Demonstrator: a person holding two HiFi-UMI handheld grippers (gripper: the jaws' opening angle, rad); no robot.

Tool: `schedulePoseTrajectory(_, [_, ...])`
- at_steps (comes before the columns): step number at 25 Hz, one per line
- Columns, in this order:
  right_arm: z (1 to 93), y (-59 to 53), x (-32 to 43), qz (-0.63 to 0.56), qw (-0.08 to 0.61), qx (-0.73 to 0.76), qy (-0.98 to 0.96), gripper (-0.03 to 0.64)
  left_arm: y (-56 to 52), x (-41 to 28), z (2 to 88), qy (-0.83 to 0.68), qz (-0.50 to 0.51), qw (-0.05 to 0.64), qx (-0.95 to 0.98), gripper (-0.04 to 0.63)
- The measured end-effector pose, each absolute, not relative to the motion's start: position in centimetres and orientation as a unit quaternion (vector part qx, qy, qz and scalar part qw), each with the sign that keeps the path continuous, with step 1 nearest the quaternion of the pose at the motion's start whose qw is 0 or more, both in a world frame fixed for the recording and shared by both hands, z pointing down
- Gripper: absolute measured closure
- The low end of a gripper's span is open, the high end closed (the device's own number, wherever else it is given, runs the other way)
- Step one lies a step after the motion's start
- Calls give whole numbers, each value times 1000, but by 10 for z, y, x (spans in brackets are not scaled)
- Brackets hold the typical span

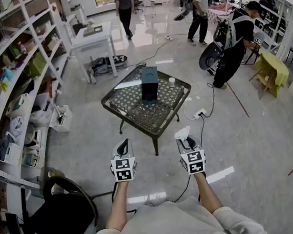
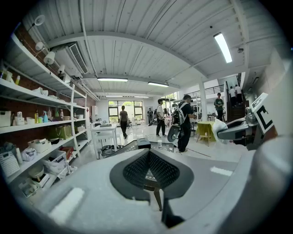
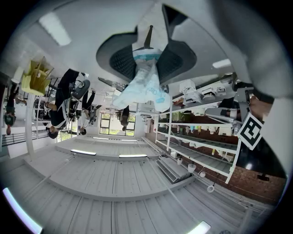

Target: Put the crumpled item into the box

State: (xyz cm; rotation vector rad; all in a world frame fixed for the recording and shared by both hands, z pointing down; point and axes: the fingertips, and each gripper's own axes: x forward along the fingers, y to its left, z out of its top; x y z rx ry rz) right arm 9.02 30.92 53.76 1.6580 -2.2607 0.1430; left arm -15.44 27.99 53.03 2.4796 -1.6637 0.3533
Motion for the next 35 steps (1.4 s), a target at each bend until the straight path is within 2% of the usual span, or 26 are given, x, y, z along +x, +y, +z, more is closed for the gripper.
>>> schedulePoseTrajectory(35, [561,296,153,67,170,559,-809,495,272,-77,542,-557,141,66,816,589])
